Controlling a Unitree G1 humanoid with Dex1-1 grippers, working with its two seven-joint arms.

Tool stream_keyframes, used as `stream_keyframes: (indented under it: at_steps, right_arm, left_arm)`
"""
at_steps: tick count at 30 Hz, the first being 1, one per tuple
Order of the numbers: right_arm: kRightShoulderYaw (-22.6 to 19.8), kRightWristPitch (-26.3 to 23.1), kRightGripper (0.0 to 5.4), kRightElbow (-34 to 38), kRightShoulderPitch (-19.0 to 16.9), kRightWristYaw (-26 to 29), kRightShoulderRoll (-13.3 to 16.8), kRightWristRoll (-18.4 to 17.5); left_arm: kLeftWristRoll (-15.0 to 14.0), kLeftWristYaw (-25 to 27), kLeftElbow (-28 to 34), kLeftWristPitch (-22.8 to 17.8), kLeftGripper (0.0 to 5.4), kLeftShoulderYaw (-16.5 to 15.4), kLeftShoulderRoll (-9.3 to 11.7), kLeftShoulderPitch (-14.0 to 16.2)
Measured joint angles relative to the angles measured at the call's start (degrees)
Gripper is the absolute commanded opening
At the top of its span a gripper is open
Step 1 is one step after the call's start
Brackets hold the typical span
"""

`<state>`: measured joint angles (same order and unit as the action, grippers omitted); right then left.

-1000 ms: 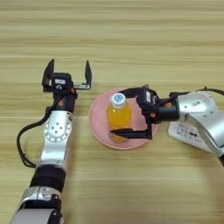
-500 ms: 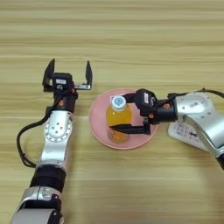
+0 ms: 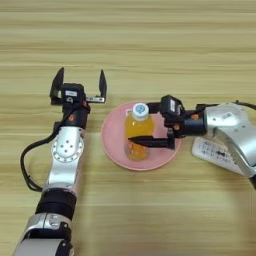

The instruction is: Move the objects on the table

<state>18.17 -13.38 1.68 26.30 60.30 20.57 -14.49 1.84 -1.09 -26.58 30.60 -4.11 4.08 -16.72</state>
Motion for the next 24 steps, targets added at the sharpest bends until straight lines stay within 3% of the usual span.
stream_keyframes:
  at_steps: [6, 12, 16, 24]
  right_arm:
    - [-5.1, -3.7, 3.54, 1.8, 4.3, -1.2, 0.2, -3.1]
    - [-12.3, -5.0, 3.53, -2.0, 10.5, -4.2, 1.0, -5.4]
    - [-14.7, -4.8, 3.53, -7.4, 13.1, -6.2, 1.8, -5.1]
    - [-15.9, -2.0, 3.53, -16.9, 14.3, -9.0, 2.2, -2.2]
  left_arm:
    - [0.0, 0.0, 0.0, 0.0, 5.40, 0.0, 0.0, 0.0]
    - [0.1, 0.0, 0.0, -0.1, 5.40, 0.0, -0.1, 0.0]
    - [0.1, 0.0, 0.0, -0.2, 5.40, 0.0, -0.1, 0.0]
    - [0.2, 0.0, 0.0, -0.2, 5.40, 0.0, -0.1, 0.0]
